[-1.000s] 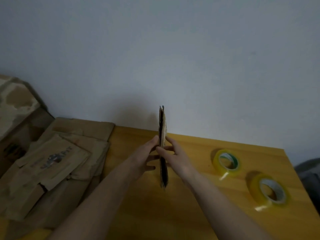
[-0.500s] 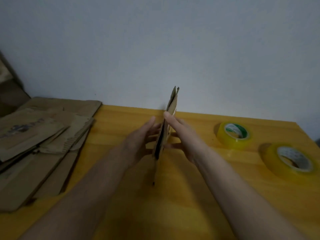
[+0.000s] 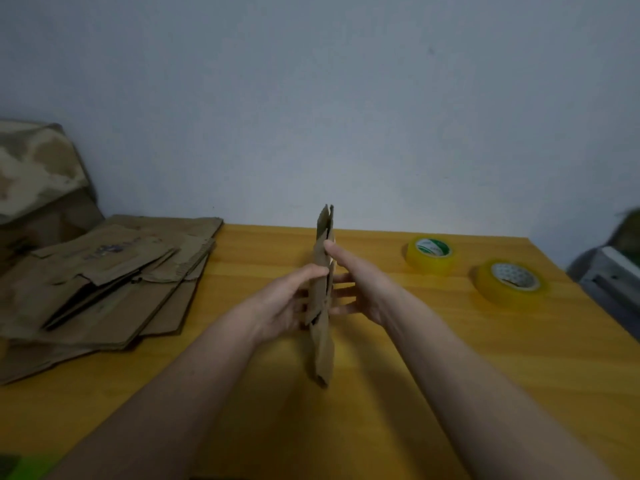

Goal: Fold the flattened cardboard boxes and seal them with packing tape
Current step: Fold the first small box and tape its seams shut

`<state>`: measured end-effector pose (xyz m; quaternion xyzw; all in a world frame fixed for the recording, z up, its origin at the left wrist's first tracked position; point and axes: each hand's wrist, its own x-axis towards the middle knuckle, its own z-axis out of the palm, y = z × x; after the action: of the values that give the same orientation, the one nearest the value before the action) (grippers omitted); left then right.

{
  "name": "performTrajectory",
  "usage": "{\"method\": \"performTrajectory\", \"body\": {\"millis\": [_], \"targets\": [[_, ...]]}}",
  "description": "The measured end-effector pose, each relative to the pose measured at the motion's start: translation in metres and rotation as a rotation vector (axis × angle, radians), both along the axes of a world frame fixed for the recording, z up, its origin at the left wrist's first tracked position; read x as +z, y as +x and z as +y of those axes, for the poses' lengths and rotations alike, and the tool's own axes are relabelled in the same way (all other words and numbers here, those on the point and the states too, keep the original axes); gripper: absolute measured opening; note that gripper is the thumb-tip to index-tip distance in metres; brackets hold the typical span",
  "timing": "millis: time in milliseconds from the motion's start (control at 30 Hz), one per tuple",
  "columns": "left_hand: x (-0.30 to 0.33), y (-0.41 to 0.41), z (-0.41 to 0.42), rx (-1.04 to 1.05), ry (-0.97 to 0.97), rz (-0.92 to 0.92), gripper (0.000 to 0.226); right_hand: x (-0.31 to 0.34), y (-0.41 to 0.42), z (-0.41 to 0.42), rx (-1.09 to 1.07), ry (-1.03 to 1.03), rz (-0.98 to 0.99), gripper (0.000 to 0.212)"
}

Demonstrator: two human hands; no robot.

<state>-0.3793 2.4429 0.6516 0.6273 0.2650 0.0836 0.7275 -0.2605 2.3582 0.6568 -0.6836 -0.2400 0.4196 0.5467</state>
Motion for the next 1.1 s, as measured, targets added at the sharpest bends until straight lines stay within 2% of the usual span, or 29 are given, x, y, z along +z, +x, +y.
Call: {"method": "performTrajectory", "body": {"millis": [67,133,167,233,367,433,500,567,600,700,733,800,867,967,1100], "targets": [[0.003,-0.002,0.0,0.017,-0.003,-0.021,0.021,0.002,-0.004,-0.002,-0.033,-0.019,0.015,0.05],[0.006,-0.004,0.0,0.04,-0.002,-0.006,0.035,0.004,-0.005,-0.001,-0.058,-0.031,0.033,0.043],[0.007,-0.004,0.0,0.033,0.003,0.009,0.03,0.005,-0.004,0.0,-0.07,-0.04,0.027,0.044],[0.009,-0.003,-0.001,0.018,0.035,0.057,0.016,0.005,-0.001,0.005,-0.118,-0.056,-0.015,0.058],[0.011,-0.001,-0.001,-0.011,0.139,0.109,0.034,0.008,0.005,0.014,-0.179,-0.059,-0.043,0.068],[0.017,-0.003,-0.003,-0.021,0.134,0.096,0.031,0.01,0.009,0.013,-0.176,-0.052,-0.059,0.052],[0.021,-0.004,0.0,0.039,0.163,0.087,0.024,0.011,0.012,0.01,-0.198,-0.028,-0.106,0.025],[0.02,-0.003,0.006,0.092,0.222,0.086,0.028,0.013,0.013,0.008,-0.228,0.008,-0.09,0.019],[0.02,-0.002,0.007,0.11,0.248,0.087,0.036,0.013,0.012,0.008,-0.241,0.023,-0.077,0.029],[0.022,0.001,0.008,0.137,0.304,0.079,0.053,0.013,0.011,0.017,-0.316,-0.009,-0.14,0.095],[0.023,0.001,0.006,0.143,0.316,0.069,0.055,0.011,0.014,0.02,-0.351,-0.001,-0.162,0.109],[0.025,0.002,0.003,0.168,0.374,0.068,0.057,0.007,0.022,0.025,-0.387,0.023,-0.178,0.119],[0.026,0.003,0.004,0.211,0.45,0.076,0.06,0.011,0.022,0.023,-0.397,0.023,-0.162,0.121],[0.028,0.005,0.007,0.255,0.462,0.072,0.062,0.018,0.019,0.017,-0.365,0.015,-0.149,0.101],[0.034,0.004,0.019,0.395,0.175,0.015,0.058,0.021,0.019,0.008,-0.247,0.081,-0.161,0.046]]}}
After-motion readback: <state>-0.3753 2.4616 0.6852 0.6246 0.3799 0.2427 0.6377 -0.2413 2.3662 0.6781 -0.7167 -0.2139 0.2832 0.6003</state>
